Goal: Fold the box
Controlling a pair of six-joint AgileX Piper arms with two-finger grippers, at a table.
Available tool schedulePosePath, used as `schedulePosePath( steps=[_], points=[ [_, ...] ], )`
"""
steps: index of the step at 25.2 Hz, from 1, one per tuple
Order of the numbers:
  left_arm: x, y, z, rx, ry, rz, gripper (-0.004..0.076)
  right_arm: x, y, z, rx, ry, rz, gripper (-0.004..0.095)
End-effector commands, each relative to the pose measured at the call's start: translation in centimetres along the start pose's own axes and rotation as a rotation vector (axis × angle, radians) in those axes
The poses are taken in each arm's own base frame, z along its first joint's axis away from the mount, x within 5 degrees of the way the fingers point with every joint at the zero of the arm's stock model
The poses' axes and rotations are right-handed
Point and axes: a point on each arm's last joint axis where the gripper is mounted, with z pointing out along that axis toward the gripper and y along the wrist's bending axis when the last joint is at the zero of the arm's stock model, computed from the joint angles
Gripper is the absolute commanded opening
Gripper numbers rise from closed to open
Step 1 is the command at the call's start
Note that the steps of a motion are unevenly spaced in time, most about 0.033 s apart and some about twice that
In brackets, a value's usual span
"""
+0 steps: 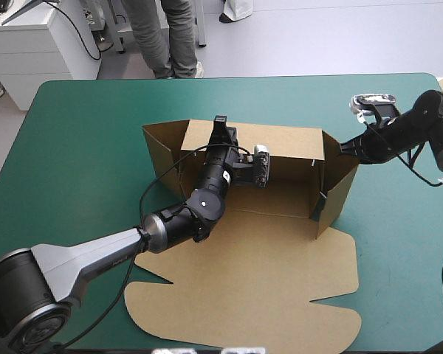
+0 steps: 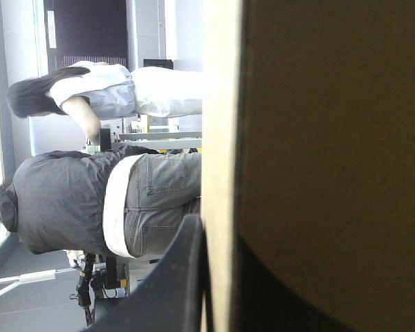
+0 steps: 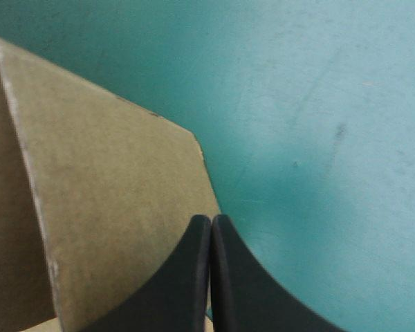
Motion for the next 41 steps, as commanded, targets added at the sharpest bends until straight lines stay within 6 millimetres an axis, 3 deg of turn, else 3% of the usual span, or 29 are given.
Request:
schedulePosePath(
  steps=[1,11,15,22,36,41],
  points=[
    [-0.4,2.0,-1.0,-0.066,-0.042,0.014,-0.0008,0.5,1.7,-2.4,-0.05,-0.151,-0.034,-0.0019],
    [-0.7,1.8,-1.0,-0.053,-0.07,0.049,-0.0008,4.0,2.7,-1.0,-0.11,-0.319,-0.019,-0.0019],
    [-0.7,1.8,-1.0,-0.051,-0.073,0.05,-0.0008,4.8,2.9,1.0,-0.144,-0.387,-0.032,-0.0011],
    [-0.7,1.9,-1.0,-0.053,-0.069,0.045,-0.0008,5.6,6.4,2.4,-0.059,-0.457,-0.183,-0.0009],
    [-0.6,1.9,-1.0,-0.056,-0.063,0.045,-0.0008,7.4,6.9,0.1,0.037,-0.4,-0.21,0.0015],
    [-0.6,1.9,-1.0,-0.056,-0.063,0.045,-0.0008,7.9,6.9,0.1,0.03,-0.346,-0.213,0.0189]
  ],
)
